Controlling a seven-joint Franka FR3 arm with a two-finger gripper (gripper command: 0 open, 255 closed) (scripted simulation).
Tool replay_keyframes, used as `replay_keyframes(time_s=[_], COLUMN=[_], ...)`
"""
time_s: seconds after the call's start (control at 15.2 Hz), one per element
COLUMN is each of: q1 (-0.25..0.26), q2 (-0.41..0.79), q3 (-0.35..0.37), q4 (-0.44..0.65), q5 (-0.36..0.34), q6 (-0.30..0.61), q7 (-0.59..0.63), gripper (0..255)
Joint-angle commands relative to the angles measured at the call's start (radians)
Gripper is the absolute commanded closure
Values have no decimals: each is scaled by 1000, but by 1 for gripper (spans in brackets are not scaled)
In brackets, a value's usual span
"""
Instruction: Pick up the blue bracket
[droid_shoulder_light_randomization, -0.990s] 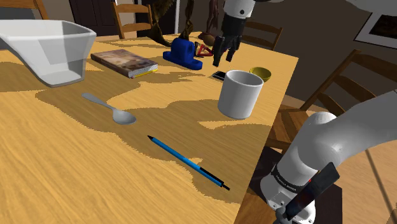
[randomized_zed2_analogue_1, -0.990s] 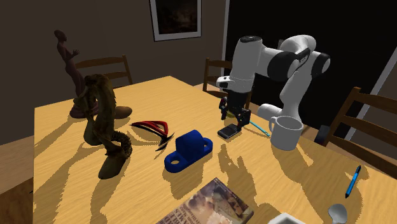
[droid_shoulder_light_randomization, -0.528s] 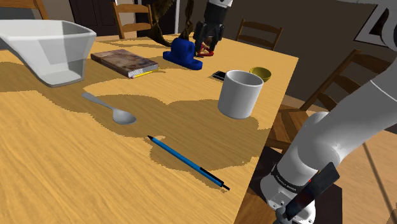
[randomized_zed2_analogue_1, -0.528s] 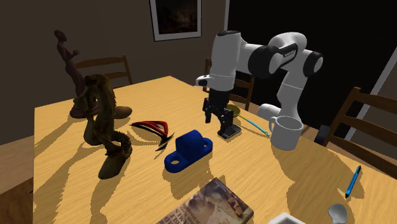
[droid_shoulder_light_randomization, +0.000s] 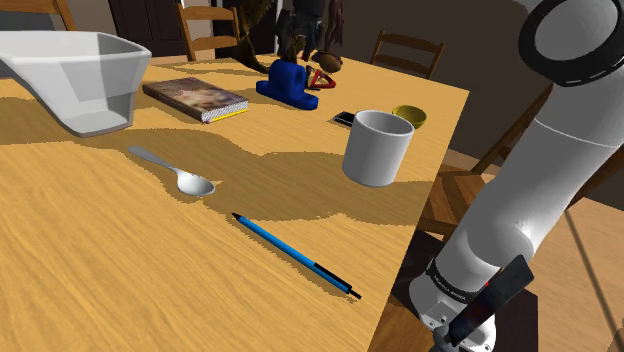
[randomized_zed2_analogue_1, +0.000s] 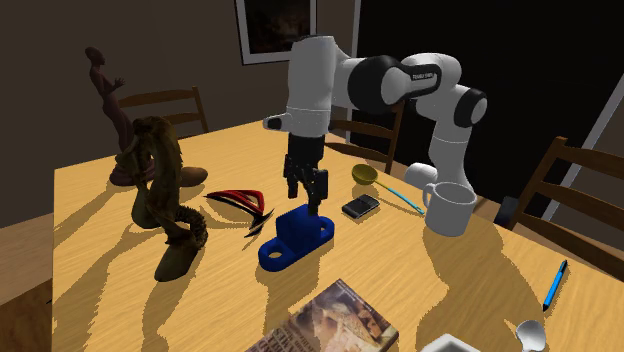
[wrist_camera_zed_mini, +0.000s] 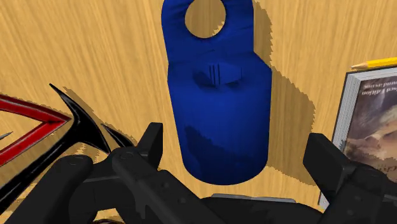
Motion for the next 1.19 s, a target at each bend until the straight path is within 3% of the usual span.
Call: replay_keyframes(time_s=[0.0, 0.13, 0.2, 0.66, 0.79, 0.86, 1.12], q1=[-4, -14, -15, -12, -12, -13, -13], q2=[79, 170, 180, 139, 139, 139, 141], q3=[-4, -8, -8, -6, -6, -7, -7], q4=[108, 243, 258, 98, 98, 99, 101], q5=[26, 54, 56, 57, 57, 58, 58], q6=[-17, -51, -55, 63, 63, 62, 61], q7=[1, 3, 3, -15, -15, -16, -17], gripper=[0, 0, 0, 0, 0, 255, 255])
